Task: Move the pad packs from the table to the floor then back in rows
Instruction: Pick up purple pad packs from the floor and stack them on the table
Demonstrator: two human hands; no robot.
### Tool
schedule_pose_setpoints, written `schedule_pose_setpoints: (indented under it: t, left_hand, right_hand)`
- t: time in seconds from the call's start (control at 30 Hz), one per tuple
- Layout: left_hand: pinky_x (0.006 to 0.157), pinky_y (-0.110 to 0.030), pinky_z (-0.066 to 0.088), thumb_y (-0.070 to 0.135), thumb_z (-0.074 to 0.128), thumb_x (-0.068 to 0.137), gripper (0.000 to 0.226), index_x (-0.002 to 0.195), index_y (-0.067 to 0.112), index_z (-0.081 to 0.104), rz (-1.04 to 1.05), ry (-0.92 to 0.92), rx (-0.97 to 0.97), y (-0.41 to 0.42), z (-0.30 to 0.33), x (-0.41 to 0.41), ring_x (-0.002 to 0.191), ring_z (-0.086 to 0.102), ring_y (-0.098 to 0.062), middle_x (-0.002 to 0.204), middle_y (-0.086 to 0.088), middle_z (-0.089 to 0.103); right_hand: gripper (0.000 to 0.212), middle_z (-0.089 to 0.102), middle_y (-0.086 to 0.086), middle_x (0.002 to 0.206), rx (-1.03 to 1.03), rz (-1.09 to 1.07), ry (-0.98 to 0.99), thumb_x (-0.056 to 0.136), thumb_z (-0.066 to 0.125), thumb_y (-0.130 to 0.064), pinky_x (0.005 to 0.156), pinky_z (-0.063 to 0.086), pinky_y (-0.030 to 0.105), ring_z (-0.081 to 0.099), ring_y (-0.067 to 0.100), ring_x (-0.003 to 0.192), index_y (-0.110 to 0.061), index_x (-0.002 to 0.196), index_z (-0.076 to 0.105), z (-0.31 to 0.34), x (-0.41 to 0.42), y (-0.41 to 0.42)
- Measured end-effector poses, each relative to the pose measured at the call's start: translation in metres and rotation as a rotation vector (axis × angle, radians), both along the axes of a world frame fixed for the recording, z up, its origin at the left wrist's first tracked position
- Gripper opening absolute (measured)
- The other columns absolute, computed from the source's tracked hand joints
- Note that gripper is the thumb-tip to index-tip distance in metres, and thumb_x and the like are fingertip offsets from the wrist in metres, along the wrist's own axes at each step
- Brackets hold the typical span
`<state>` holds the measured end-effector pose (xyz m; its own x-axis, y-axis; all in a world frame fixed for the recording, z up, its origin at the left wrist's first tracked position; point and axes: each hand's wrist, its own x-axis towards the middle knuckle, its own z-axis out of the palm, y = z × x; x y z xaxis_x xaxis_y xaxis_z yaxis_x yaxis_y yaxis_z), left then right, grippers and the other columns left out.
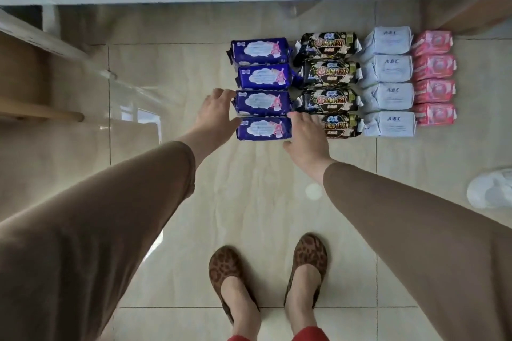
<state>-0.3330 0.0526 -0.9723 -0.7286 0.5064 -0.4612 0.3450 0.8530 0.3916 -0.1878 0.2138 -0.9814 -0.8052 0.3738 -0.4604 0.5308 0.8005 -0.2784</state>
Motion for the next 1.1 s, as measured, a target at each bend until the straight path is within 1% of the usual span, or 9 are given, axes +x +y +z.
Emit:
schedule_pose_setpoints:
  t: [0.2, 0.37, 0.5, 0.6, 0.73, 0.8, 0.87, 0.97, 1.1]
  left_hand:
    - [0.101, -0.043, 0.045, 0.026, 0.07, 0.083, 0.061, 0.137, 0.02, 0.042, -0.06, 0.063, 0.009, 0.025, -0.065, -0.012, 0.125, 0.044, -0.026, 0.136, -0.004, 0.045]
    - [0.092, -0.044, 0.049, 0.027, 0.077, 0.073, 0.073, 0.133, 0.024, 0.036, -0.044, 0.11, 0.03, 0.031, -0.096, -0.013, 0.12, 0.048, -0.025, 0.132, -0.002, 0.049]
    - [0.084, -0.043, 0.053, 0.037, 0.079, 0.074, 0.074, 0.134, 0.03, 0.036, -0.055, 0.094, -0.009, 0.03, -0.1, -0.007, 0.114, 0.055, -0.024, 0.128, 0.0, 0.052]
    - [0.076, -0.038, 0.05, 0.038, 0.076, 0.076, 0.057, 0.123, 0.023, 0.047, -0.004, 0.037, 0.012, 0.015, -0.08, -0.002, 0.1, 0.059, -0.026, 0.116, -0.003, 0.055]
    - [0.07, -0.031, 0.043, 0.03, 0.078, 0.073, 0.049, 0.115, 0.02, 0.055, 0.074, -0.054, 0.041, -0.024, -0.008, -0.007, 0.089, 0.057, -0.025, 0.107, -0.003, 0.055]
    - [0.069, -0.03, 0.042, 0.03, 0.079, 0.073, 0.049, 0.116, 0.022, 0.056, 0.088, -0.089, 0.054, -0.041, 0.048, -0.013, 0.086, 0.057, -0.023, 0.104, 0.0, 0.056]
    - [0.065, -0.028, 0.041, 0.033, 0.08, 0.072, 0.05, 0.116, 0.026, 0.057, 0.089, -0.098, 0.061, -0.052, 0.112, -0.021, 0.083, 0.058, -0.019, 0.102, 0.002, 0.058]
    - [0.056, -0.021, 0.037, 0.039, 0.08, 0.072, 0.052, 0.118, 0.032, 0.056, 0.092, -0.073, 0.091, -0.062, 0.224, -0.036, 0.075, 0.057, -0.01, 0.098, 0.007, 0.063]
    - [0.066, -0.027, 0.047, 0.042, 0.082, 0.07, 0.058, 0.121, 0.035, 0.054, 0.135, -0.031, 0.193, -0.067, 0.378, -0.053, 0.08, 0.062, -0.012, 0.096, 0.009, 0.067]
  right_hand:
    - [0.035, 0.055, 0.005, 0.113, 0.306, 0.209, 0.08, 0.086, 0.067, -0.022, 0.095, 0.037, 0.038, 0.047, 0.027, 0.109, -0.016, 0.117, 0.053, -0.059, -0.004, -0.003]
    - [0.028, 0.052, 0.005, 0.102, 0.422, 0.354, 0.137, 0.086, 0.065, -0.025, 0.09, 0.036, 0.038, 0.046, 0.026, 0.1, -0.016, 0.108, 0.05, -0.092, -0.004, -0.007]
    - [0.026, 0.057, 0.003, 0.1, 0.359, 0.369, 0.153, 0.086, 0.065, -0.022, 0.09, 0.035, 0.038, 0.048, 0.025, 0.101, -0.017, 0.108, 0.052, -0.098, 0.0, -0.015]
    - [0.046, 0.059, 0.001, 0.107, 0.119, 0.293, 0.128, 0.076, 0.078, -0.04, 0.089, 0.039, 0.038, 0.049, 0.025, 0.106, -0.018, 0.109, 0.054, -0.077, 0.008, -0.017]
    - [0.057, 0.059, -0.009, 0.104, -0.418, 0.037, 0.101, 0.07, 0.083, -0.037, 0.074, 0.041, 0.031, 0.059, 0.019, 0.098, -0.024, 0.114, 0.049, -0.001, 0.024, -0.009]
    - [0.065, 0.062, -0.015, 0.107, -0.59, -0.107, 0.091, 0.066, 0.087, -0.038, 0.076, 0.047, 0.029, 0.062, 0.012, 0.095, -0.032, 0.116, 0.046, 0.056, 0.03, -0.005]
    - [0.065, 0.065, -0.015, 0.108, -0.711, -0.223, 0.111, 0.063, 0.09, -0.038, 0.085, 0.052, 0.031, 0.065, 0.009, 0.096, -0.035, 0.112, 0.047, 0.119, 0.03, -0.001]
    - [0.06, 0.071, -0.009, 0.11, -0.866, -0.323, 0.153, 0.059, 0.091, -0.043, 0.097, 0.053, 0.043, 0.068, 0.013, 0.102, -0.038, 0.109, 0.056, 0.224, 0.022, 0.004]
    - [0.062, 0.073, -0.009, 0.114, -0.932, -0.322, 0.212, 0.056, 0.091, -0.044, 0.104, 0.05, 0.045, 0.068, 0.013, 0.11, -0.045, 0.11, 0.062, 0.372, 0.005, 0.007]
